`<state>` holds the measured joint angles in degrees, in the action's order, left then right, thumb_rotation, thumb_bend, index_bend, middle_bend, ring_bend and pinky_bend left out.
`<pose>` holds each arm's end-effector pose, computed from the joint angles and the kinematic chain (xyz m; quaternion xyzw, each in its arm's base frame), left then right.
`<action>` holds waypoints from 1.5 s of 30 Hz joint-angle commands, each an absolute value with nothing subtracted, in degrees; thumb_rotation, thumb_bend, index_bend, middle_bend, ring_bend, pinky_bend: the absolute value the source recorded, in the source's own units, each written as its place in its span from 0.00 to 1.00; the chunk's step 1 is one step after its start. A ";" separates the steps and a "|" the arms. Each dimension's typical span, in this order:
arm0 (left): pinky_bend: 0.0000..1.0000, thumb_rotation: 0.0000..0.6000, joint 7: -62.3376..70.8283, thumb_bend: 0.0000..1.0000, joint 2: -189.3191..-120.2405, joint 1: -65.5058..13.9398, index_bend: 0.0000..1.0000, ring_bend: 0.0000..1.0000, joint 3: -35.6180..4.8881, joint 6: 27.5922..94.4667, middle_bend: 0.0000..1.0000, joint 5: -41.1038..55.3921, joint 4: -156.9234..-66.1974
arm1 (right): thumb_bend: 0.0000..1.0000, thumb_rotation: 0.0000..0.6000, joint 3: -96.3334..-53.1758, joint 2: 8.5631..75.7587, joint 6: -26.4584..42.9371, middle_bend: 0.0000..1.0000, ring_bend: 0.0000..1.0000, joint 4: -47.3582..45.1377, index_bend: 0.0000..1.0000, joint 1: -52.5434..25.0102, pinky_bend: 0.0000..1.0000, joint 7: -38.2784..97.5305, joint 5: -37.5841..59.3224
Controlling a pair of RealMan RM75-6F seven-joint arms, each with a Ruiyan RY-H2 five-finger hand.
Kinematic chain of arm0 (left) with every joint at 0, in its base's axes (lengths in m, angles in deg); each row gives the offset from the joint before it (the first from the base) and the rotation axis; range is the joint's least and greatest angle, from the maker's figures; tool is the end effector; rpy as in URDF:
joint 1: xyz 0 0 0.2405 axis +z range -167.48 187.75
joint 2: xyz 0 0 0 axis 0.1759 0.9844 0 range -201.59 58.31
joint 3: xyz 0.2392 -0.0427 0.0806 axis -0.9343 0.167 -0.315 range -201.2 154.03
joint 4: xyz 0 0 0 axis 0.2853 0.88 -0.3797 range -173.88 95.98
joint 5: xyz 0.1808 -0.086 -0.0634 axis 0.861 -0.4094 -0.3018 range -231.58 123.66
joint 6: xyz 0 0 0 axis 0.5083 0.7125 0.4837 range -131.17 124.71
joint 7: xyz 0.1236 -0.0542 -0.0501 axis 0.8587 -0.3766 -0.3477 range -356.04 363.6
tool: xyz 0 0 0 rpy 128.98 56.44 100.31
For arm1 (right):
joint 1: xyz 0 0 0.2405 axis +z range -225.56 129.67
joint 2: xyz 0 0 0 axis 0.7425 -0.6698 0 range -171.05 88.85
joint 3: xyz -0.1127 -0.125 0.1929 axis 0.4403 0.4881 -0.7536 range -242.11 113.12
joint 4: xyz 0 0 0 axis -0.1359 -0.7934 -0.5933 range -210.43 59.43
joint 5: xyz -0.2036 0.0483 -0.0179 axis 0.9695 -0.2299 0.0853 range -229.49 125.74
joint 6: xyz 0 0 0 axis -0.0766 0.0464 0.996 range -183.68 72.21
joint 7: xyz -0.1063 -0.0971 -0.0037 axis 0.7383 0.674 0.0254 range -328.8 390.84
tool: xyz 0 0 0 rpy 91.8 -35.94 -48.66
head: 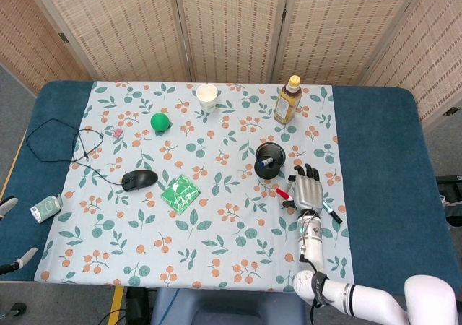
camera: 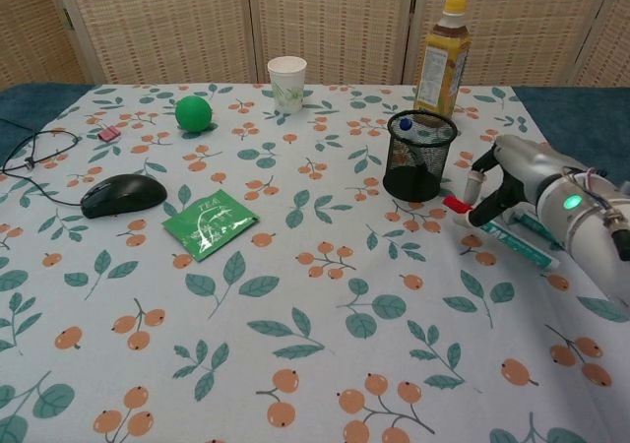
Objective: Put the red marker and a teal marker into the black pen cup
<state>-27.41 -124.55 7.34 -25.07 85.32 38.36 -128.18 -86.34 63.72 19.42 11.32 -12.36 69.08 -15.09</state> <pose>-0.3258 0.1543 0.2198 -0.5570 -0.4716 -0.4669 0.4993 -0.1625 -0.3214 -0.0426 0.5334 -0.5546 0.3247 0.5500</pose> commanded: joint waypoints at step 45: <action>0.22 1.00 -30.99 0.27 -125.22 5.56 0.00 0.04 -22.92 78.02 0.08 31.13 -124.90 | 0.27 1.00 -99.58 68.66 12.10 0.17 0.00 -6.79 0.63 0.00 0.00 32.83 2.42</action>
